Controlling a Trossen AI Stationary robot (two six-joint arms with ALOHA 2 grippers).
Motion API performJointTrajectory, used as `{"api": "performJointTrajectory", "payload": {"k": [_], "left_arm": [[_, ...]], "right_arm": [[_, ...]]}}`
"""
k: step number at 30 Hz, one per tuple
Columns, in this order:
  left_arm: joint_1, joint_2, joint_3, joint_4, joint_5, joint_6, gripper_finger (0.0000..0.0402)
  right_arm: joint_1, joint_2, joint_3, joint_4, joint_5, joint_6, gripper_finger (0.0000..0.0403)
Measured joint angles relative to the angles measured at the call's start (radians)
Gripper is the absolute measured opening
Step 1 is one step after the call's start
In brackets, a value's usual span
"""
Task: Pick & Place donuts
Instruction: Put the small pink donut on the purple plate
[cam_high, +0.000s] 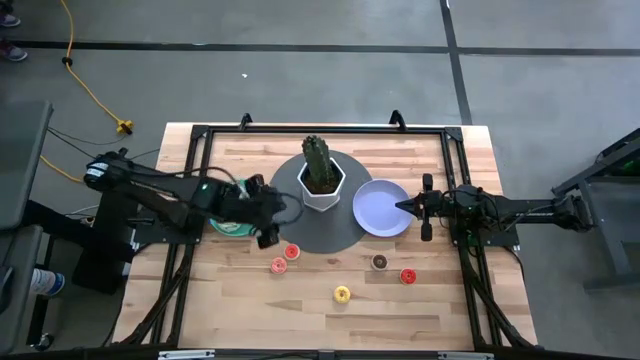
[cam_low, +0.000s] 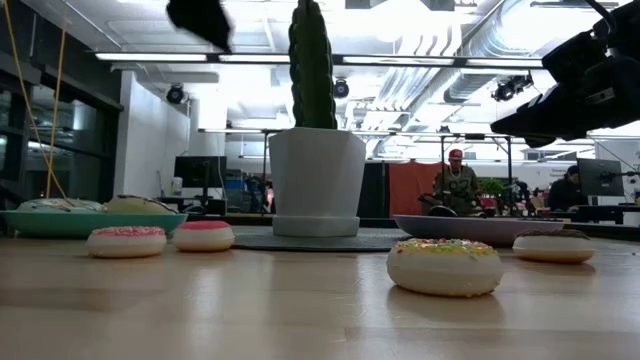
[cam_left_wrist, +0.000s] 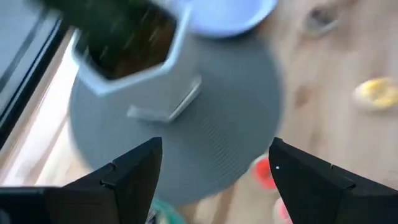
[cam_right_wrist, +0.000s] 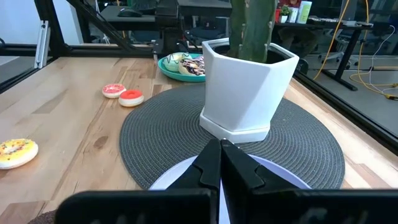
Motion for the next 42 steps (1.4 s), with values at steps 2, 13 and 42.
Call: {"api": "performJointTrajectory", "payload": {"k": [2, 13, 42], "left_arm": [[-0.055, 0.0, 0.013, 0.071, -0.021, -0.002, 0.0286], [-0.175, 0.176, 0.012, 0.371, 0.068, -0.006, 0.0286], [-0.206, 0.356, 0.034, 0.061, 0.232, -0.541, 0.0286]], "right_arm": [[0.0, 0.0, 0.0, 0.001, 0.0, 0.0, 0.0], [0.0, 0.0, 0.0, 0.002, 0.0, 0.0, 0.0], [0.0, 0.0, 0.0, 0.003, 0.0, 0.0, 0.0]]}}
